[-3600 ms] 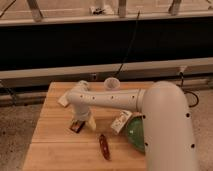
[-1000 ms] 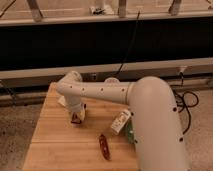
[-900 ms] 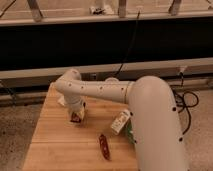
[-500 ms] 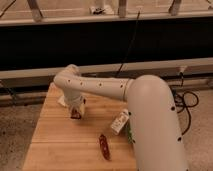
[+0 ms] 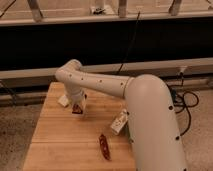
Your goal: Place the eraser on the white sponge
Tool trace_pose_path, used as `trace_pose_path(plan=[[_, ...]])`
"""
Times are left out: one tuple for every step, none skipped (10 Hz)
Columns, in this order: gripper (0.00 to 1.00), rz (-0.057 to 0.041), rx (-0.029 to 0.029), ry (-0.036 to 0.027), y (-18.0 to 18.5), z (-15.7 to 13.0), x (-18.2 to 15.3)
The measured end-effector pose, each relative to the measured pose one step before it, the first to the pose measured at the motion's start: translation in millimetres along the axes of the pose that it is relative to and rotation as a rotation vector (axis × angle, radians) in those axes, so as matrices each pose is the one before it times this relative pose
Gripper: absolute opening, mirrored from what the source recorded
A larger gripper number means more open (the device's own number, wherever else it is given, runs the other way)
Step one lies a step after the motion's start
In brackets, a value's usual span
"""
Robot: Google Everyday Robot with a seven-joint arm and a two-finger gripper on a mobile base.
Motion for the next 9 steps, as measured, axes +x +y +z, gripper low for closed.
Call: trace_pose_path(plan=[[0.00, -0.00390, 0.00001, 0.00281, -7.57, -0.89, 3.51], [0.00, -0.00740, -0.00072, 0.00359, -6.74, -0.35, 3.57], [0.00, -0.01043, -0.00044, 0.00290, -7.48, -1.08, 4.76], [0.00, -0.00388, -0.00045, 0.00427, -3.45, -1.45, 5.25], [0.00, -0.00440, -0.00101, 0.00108, -3.80, 0.13, 2.19], [0.00, -0.01052, -0.00120, -0.00046, -4.76, 0.03, -0.17], [0.00, -0.00691, -0.00450, 0.00152, -2.23, 0.34, 2.71], [0.00, -0.01714, 0.00178, 0.00084, -10.74, -0.23, 1.42], [0.00, -0.02042, 0.00059, 0.00116, -9.69, -0.49, 1.12]])
